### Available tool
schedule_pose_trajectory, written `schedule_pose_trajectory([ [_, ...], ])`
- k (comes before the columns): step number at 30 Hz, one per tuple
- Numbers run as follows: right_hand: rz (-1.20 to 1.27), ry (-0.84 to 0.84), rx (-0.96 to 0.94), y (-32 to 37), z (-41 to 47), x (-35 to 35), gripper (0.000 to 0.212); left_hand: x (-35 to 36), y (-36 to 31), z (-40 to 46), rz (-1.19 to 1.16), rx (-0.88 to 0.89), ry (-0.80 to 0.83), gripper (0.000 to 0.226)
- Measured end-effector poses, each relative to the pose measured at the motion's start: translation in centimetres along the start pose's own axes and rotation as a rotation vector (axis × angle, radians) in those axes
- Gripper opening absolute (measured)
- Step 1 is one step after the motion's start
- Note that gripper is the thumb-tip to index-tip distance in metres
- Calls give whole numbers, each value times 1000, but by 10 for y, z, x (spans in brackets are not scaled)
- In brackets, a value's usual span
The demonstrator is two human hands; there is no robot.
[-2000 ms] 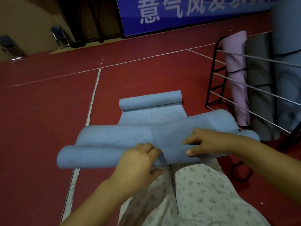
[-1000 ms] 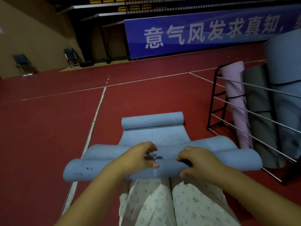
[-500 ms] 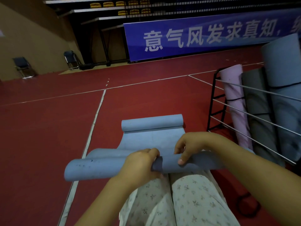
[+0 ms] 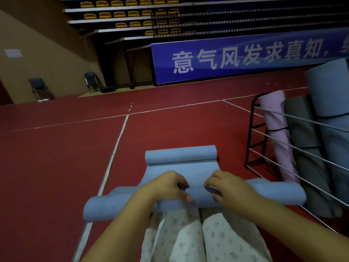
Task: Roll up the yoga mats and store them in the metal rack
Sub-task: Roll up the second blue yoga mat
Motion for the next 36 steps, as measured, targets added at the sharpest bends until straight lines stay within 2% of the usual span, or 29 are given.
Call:
schedule_pose_trajectory([
  [2, -16, -66, 6, 10, -12, 10, 30, -1, 4, 6, -28, -28, 29, 40],
  [7, -80, -212, 56, 15, -10, 23, 61, -6, 5, 11, -39, -97, 103, 37],
  [9, -76, -208, 62, 14, -6, 22, 59, -7, 6, 10, 30, -81, 106, 45],
  [12, 14, -167, 22, 7, -3, 21, 42, -6, 10, 12, 167, -71, 51, 71],
  [14, 37, -128, -4, 2, 1, 19, 41, -1, 9, 12, 198, -43, -32, 63],
  [18, 39, 2, -30, -6, 18, 12, 50, 11, -9, -8, 263, 170, -359, 45],
  [20, 44, 50, -42, -10, 26, 8, 51, 21, -8, -17, 249, 229, -469, 38],
  [22, 62, 87, -56, -12, 32, 3, 45, 28, -1, -18, 229, 219, -470, 37],
  [27, 180, 265, -55, -19, 52, -2, 36, 27, 10, -6, 269, 167, -370, 59],
  [31, 278, 418, -46, -28, 65, 1, 36, 22, 13, 6, 205, 128, -296, 59],
  [36, 208, 544, -51, -34, 80, 3, 39, 10, 18, 18, 78, 77, -210, 57],
])
Point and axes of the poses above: each hand's wrist, its own z-axis towards the middle knuckle, its own x-axis out of the palm, y = z × x, the point moved 4 cm from there along z, towards the middle knuckle, and after that the axes turned 10 degrees about -z, right-handed, at the moved point
